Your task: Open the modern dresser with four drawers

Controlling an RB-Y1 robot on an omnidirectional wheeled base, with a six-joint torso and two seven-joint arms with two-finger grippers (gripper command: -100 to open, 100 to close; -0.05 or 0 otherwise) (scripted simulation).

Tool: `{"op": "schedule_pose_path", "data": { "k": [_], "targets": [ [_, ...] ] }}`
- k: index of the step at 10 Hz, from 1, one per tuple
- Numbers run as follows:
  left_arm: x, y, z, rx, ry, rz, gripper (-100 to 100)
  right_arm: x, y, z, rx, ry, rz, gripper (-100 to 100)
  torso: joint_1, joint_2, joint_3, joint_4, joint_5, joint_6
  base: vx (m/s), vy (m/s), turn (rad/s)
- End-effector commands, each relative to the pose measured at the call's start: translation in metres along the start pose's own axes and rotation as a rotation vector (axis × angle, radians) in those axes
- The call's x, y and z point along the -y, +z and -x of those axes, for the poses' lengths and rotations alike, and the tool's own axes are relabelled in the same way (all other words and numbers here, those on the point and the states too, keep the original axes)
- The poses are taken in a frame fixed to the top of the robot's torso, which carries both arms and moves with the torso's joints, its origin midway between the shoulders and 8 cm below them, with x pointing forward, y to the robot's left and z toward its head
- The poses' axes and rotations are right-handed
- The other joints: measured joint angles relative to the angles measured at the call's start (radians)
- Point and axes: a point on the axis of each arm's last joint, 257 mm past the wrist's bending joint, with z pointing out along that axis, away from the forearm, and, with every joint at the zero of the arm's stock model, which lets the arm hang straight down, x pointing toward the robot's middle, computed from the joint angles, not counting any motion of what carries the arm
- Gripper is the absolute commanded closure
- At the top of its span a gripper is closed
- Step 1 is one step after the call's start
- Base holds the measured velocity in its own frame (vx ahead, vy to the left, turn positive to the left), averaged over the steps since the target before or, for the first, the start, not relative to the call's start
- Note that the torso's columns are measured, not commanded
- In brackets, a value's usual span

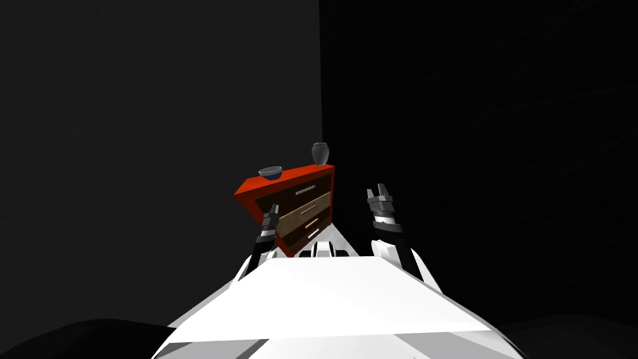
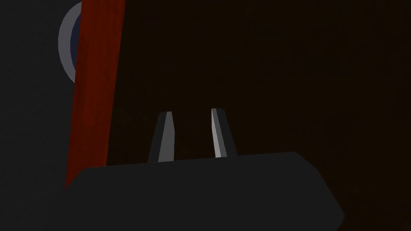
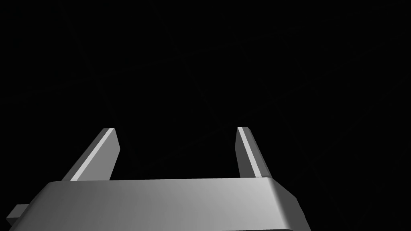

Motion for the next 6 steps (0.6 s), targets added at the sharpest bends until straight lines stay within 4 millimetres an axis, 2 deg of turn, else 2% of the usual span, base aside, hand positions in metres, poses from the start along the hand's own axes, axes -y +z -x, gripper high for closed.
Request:
{"op": "schedule_pose_path", "data": {
  "k": [1,6],
  "targets": [
    [-0.028,-0.016,0.003,0.015,-0.024,0.048,-100,0.000,0.000,0.000,0.000,0.000,0.000,0,-0.002,0.000,0.000,0.000,-0.001,0.000,0.054,-0.070,0.026],
    [-0.053,-0.032,0.008,0.034,-0.043,0.087,-100,0.000,0.000,0.000,0.000,0.000,0.000,0,0.001,0.003,0.002,0.001,0.000,-0.001,0.028,-0.035,0.001]
  ]
}}
